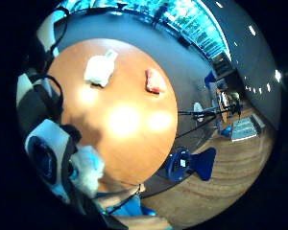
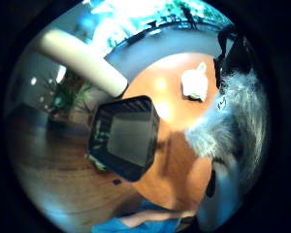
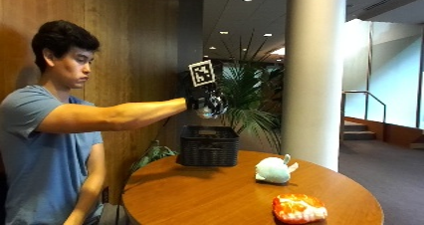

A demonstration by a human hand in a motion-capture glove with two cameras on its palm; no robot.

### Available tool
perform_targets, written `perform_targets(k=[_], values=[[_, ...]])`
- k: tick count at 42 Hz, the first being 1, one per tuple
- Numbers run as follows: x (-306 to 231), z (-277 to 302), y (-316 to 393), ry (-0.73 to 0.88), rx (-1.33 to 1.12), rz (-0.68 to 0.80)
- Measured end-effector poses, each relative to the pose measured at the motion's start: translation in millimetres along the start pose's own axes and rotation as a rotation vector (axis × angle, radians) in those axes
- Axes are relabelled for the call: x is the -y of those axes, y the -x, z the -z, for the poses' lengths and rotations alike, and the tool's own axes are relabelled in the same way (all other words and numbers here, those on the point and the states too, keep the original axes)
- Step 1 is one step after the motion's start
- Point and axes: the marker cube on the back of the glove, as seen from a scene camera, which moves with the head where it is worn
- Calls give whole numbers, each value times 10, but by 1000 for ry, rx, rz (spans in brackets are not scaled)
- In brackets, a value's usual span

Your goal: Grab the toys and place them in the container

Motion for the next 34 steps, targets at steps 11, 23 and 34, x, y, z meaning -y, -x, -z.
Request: perform_targets(k=[11,23,34], values=[[169,255,878,-38,45,-24],[20,-8,1742,33,201,282],[-151,-273,1807,60,239,370]])
